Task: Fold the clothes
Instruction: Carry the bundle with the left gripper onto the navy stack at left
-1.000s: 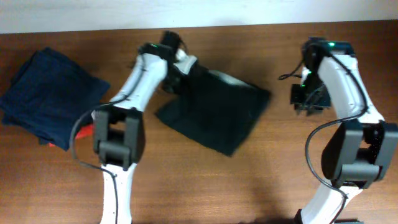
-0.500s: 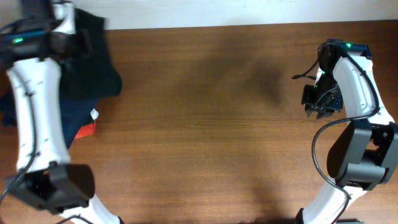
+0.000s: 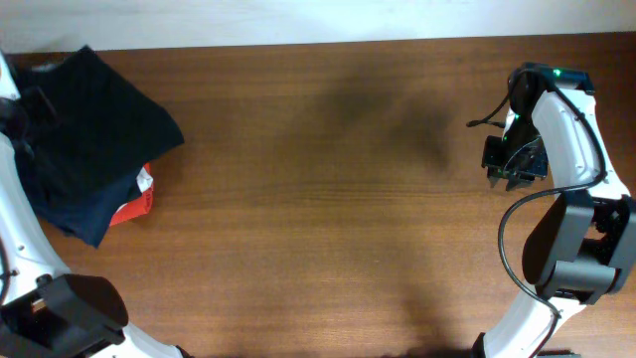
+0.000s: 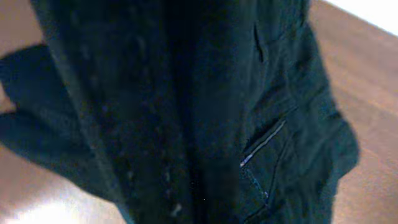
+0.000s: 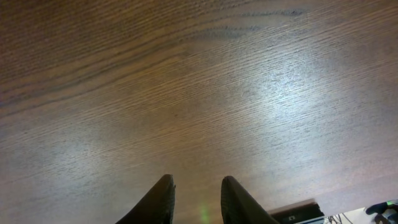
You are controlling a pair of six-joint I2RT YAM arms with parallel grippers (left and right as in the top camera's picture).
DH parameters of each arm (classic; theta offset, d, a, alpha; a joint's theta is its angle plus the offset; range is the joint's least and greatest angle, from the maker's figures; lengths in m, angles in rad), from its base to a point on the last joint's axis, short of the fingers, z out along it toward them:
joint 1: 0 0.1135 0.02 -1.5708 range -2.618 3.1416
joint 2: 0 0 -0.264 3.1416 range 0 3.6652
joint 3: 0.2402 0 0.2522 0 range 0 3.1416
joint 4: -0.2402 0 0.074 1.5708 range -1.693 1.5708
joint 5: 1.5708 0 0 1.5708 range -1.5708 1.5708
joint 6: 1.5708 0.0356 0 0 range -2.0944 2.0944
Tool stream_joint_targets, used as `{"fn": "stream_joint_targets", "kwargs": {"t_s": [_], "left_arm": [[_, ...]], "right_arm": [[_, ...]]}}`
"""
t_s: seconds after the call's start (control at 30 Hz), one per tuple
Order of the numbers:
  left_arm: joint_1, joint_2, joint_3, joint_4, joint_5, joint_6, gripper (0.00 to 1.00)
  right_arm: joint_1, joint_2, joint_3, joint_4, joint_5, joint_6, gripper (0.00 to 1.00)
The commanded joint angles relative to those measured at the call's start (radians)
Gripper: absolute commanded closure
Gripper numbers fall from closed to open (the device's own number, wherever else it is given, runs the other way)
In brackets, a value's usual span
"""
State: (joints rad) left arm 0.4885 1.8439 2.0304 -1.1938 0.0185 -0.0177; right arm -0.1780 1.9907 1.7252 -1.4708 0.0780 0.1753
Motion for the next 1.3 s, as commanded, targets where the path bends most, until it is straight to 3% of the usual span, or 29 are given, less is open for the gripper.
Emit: {"fn": "stream_joint_targets", "kwargs": {"t_s": [0.0, 0.1, 0.17, 0.2, 0.33, 0.57, 0.6, 0.83, 0.97, 1.1, 1.27], "left_arm": [[0.047, -0.008, -0.057, -0.005, -0.009, -0.013, 0.99], [0.101, -0.008, -0.113, 0.009, -0.067, -0.06, 0.95], [0.122, -0.008, -0.139, 0.015, -0.068, -0.071, 0.75], [0.137, -0.008, -0.148, 0.015, -0.091, -0.11, 0.23], [0.171, -0.008, -0.146, 0.014, -0.152, -0.18, 0.06], [0.134, -0.009, -0.145, 0.031, 0.082, -0.154, 0.04], [0.111, -0.009, -0.145, 0.038, 0.118, -0.13, 0.04], [-0.103, -0.016, -0.144, 0.068, 0.116, -0.086, 0.01], [-0.24, -0.015, -0.144, 0.068, 0.117, -0.061, 0.01], [-0.419, -0.01, -0.145, 0.068, 0.116, -0.033, 0.01], [-0.565, 0.01, -0.146, -0.01, 0.088, -0.034, 0.01]], "right_arm": [[0.001, -0.001, 0.014, -0.007, 0.001, -0.011, 0.71], [0.001, -0.001, 0.014, -0.007, 0.001, -0.011, 0.71], [0.001, -0.001, 0.014, -0.008, 0.001, -0.011, 0.71], [0.001, -0.001, 0.014, -0.008, 0.001, -0.014, 0.71], [0.001, -0.001, 0.014, -0.008, 0.001, -0.014, 0.71], [0.001, -0.001, 0.014, -0.008, 0.001, -0.014, 0.7], [0.001, -0.001, 0.014, -0.008, 0.001, -0.014, 0.66], [0.001, 0.0, 0.014, -0.007, -0.008, -0.014, 0.55], [0.001, 0.0, 0.014, -0.003, -0.092, -0.019, 0.38], [0.001, 0.0, 0.014, -0.003, -0.273, -0.151, 0.22], [0.001, 0.0, 0.014, -0.061, -0.338, -0.189, 0.18]]}}
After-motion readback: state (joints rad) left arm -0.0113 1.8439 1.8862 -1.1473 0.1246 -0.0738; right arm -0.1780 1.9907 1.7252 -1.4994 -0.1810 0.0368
